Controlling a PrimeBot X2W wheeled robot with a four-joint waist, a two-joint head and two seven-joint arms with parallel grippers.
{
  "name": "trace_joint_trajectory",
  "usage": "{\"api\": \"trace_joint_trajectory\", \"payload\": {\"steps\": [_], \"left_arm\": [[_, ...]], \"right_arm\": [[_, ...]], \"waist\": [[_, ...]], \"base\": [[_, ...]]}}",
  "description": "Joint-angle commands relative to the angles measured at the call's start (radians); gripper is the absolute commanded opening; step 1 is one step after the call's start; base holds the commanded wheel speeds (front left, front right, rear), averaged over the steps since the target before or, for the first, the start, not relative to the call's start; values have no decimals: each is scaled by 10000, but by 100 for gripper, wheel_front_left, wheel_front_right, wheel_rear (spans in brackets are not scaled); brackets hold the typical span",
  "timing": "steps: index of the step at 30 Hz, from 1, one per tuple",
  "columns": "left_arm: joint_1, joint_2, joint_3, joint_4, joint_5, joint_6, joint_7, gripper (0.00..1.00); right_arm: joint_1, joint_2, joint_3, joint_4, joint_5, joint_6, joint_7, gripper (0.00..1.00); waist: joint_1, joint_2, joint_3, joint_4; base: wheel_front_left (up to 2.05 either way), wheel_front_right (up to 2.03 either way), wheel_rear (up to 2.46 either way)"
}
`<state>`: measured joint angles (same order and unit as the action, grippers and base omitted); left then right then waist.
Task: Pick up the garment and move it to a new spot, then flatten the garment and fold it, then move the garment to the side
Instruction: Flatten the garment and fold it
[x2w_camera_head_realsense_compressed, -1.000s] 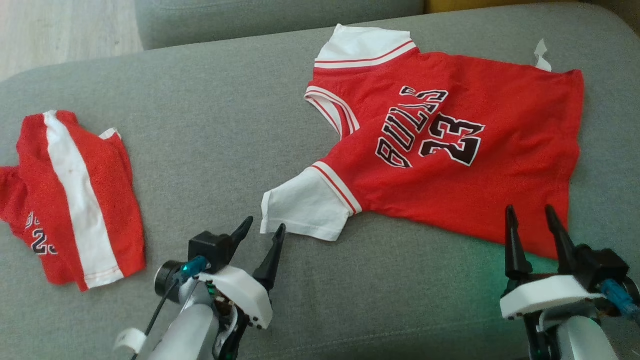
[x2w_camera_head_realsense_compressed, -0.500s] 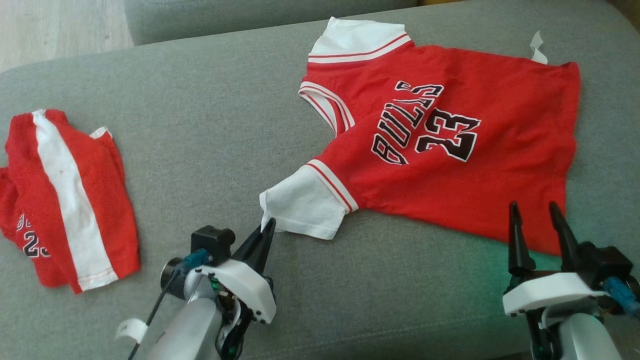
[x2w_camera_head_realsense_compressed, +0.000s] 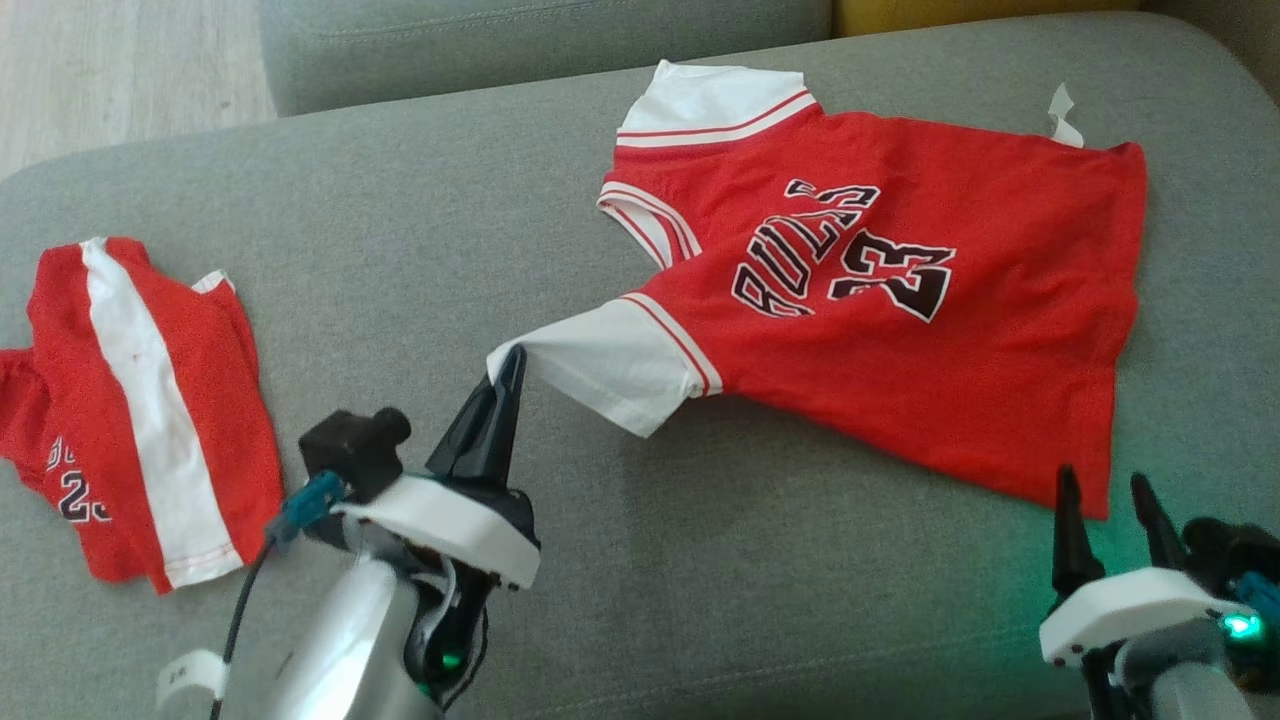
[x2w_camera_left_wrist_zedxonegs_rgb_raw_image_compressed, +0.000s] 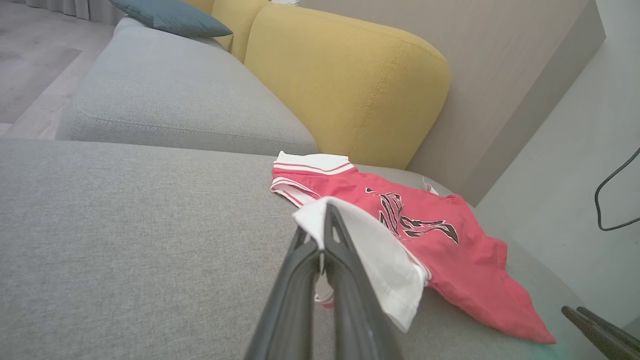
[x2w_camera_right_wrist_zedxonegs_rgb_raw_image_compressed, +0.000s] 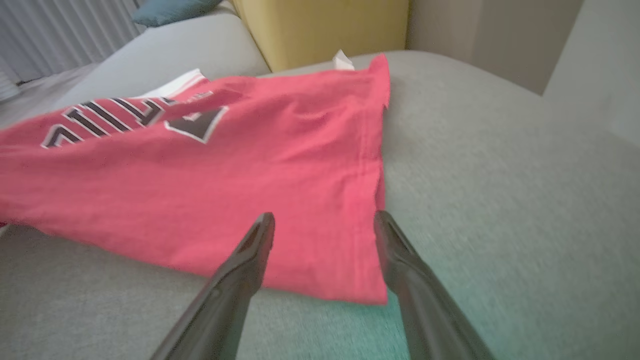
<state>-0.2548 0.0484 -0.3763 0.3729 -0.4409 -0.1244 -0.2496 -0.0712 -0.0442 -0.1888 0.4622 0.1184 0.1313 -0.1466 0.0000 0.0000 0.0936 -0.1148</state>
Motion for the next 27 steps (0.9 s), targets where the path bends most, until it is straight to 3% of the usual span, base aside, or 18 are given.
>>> {"api": "trace_joint_trajectory", "payload": {"steps": [1, 14, 26, 27], "left_arm": [[-89, 112, 376, -447, 64, -56, -119, 0], [258, 60, 268, -859, 302, -58, -121, 0], [255, 84, 183, -865, 389, -61, -121, 0], [247, 94, 168, -857, 400, -61, -121, 0]], "right_arm": [[-202, -61, 183, -76, 182, -6, 72, 100], [-925, -60, -279, 2092, 1256, -6, -118, 100], [-2128, -60, -755, 4289, 1123, -6, -965, 100], [-2221, -60, -776, 4468, 1128, -6, -993, 95]], "waist": [[0, 0, -10, -1], [0, 0, 79, 152], [0, 0, 320, 309], [0, 0, 335, 313]], "base": [[0, 0, 0], [0, 0, 0], [0, 0, 0], [0, 0, 0]]}}
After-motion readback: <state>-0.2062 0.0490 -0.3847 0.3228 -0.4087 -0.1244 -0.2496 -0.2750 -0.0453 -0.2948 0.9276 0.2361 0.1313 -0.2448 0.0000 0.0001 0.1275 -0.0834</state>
